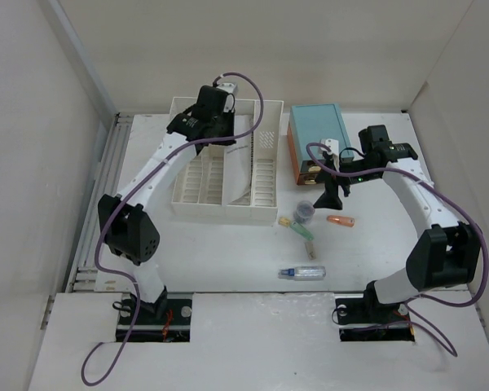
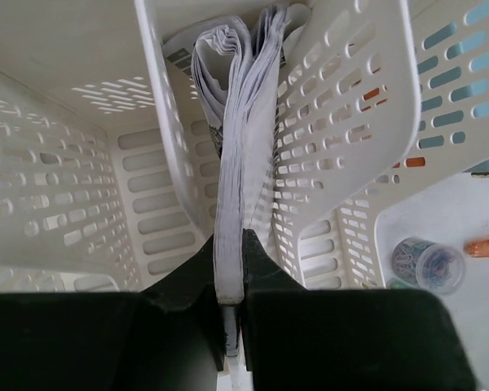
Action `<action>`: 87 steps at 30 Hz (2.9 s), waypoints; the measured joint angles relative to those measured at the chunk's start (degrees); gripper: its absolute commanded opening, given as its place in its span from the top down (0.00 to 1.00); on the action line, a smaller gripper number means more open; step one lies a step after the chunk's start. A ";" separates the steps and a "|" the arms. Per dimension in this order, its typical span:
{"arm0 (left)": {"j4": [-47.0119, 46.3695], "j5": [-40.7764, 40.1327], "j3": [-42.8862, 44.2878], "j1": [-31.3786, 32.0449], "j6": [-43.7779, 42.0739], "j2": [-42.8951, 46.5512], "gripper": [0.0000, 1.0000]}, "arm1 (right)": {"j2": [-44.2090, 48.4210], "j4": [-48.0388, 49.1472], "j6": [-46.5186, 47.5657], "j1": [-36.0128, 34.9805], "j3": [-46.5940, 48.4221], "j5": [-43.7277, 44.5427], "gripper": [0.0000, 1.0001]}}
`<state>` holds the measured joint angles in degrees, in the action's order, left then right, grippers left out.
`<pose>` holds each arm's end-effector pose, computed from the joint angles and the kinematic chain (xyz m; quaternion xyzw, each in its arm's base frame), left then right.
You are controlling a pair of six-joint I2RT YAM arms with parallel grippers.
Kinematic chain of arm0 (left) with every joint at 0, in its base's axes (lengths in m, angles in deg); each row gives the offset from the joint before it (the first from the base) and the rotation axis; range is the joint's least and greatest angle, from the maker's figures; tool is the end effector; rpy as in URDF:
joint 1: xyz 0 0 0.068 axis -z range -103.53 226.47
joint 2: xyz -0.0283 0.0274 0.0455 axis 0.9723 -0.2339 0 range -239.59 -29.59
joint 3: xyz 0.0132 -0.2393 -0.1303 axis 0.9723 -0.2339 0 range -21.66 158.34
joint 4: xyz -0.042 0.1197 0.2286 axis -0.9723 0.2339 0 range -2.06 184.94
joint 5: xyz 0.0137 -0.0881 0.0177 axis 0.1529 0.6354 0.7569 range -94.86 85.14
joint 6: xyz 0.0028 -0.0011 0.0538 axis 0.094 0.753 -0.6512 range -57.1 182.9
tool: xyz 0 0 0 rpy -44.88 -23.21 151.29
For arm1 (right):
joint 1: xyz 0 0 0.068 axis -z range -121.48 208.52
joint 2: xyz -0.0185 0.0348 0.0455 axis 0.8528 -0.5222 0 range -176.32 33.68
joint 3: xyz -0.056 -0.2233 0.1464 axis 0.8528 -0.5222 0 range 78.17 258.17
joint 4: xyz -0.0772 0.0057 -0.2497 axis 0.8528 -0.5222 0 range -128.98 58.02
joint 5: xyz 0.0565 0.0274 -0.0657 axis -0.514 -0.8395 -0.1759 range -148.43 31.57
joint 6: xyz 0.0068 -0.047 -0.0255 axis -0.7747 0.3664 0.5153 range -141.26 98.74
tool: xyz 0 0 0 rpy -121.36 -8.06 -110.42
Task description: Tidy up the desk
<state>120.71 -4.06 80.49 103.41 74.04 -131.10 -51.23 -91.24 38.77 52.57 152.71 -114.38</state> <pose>0.3652 -0.1861 0.3766 0.1236 0.8664 -0.1636 0.4553 0.2765 0.0585 0.3034 -0.5429 0.6839 0.3402 0.3490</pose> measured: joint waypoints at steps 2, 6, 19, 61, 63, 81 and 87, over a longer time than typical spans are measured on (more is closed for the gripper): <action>0.11 -0.79 0.00 0.70 -0.07 0.50 1.00 | 0.04 -0.11 0.13 0.00 0.00 0.00 0.00; -0.79 -2.12 -1.53 1.86 0.09 4.39 1.00 | 0.11 -0.17 0.22 0.00 0.00 0.00 0.00; -36.33 -10.14 -38.73 5.81 2.08 36.35 1.00 | 0.13 -0.31 0.24 0.00 0.00 0.00 0.00; -87.27 -47.23 -61.40 26.49 -16.59 21.16 0.24 | -0.04 -1.81 2.16 0.00 0.00 0.02 0.00; -87.43 -48.00 -61.40 26.88 -17.59 22.56 0.23 | -0.04 -1.90 2.16 0.00 0.02 0.00 0.00; -48.81 -41.29 -57.51 37.07 7.21 53.59 1.00 | -0.50 -2.10 2.34 0.00 0.55 0.04 0.00; -42.16 -26.34 -59.49 36.06 15.37 40.33 1.00 | -0.74 -2.19 2.36 0.00 0.55 0.04 0.00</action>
<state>78.55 -30.40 20.99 139.48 89.40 -90.78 -51.97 -93.43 41.13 52.57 153.26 -114.33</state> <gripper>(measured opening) 0.003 0.999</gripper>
